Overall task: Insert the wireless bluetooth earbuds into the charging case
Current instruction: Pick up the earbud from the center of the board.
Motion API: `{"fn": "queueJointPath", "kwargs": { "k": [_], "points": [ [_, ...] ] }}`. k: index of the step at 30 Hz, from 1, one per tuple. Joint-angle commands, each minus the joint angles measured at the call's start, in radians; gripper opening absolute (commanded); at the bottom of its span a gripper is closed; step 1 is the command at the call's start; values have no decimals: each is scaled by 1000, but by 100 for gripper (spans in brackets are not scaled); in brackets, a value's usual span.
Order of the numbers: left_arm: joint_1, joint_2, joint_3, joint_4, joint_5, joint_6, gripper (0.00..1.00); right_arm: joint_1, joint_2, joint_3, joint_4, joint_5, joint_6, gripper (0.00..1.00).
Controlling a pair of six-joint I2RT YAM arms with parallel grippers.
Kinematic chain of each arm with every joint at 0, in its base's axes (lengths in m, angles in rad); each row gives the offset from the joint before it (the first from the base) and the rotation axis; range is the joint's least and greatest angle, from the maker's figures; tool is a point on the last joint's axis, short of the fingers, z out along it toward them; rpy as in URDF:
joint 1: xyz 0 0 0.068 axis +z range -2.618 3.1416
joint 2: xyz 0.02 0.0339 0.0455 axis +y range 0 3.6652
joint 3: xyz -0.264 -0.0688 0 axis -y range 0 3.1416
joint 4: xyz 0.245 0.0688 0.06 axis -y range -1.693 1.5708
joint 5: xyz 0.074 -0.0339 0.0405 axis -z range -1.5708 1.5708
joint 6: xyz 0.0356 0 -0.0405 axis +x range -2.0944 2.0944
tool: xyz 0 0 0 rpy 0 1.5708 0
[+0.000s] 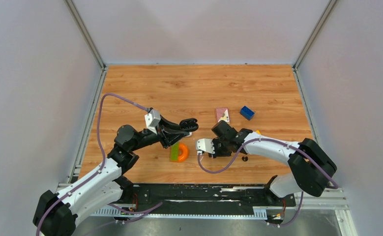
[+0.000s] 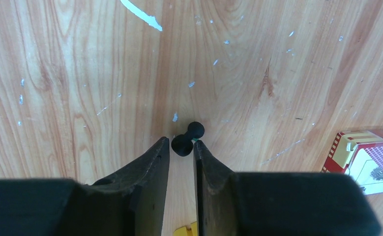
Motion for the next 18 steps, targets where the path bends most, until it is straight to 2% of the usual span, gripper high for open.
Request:
{"fn": "queueJointPath", "kwargs": {
  "k": [1, 18],
  "points": [
    [6, -15, 9, 27, 8, -8, 0, 5, -5, 45, 14, 17, 19, 24],
    [6, -14, 12, 21, 15, -8, 0, 5, 47, 89, 12, 19, 77, 22]
  ]
}}
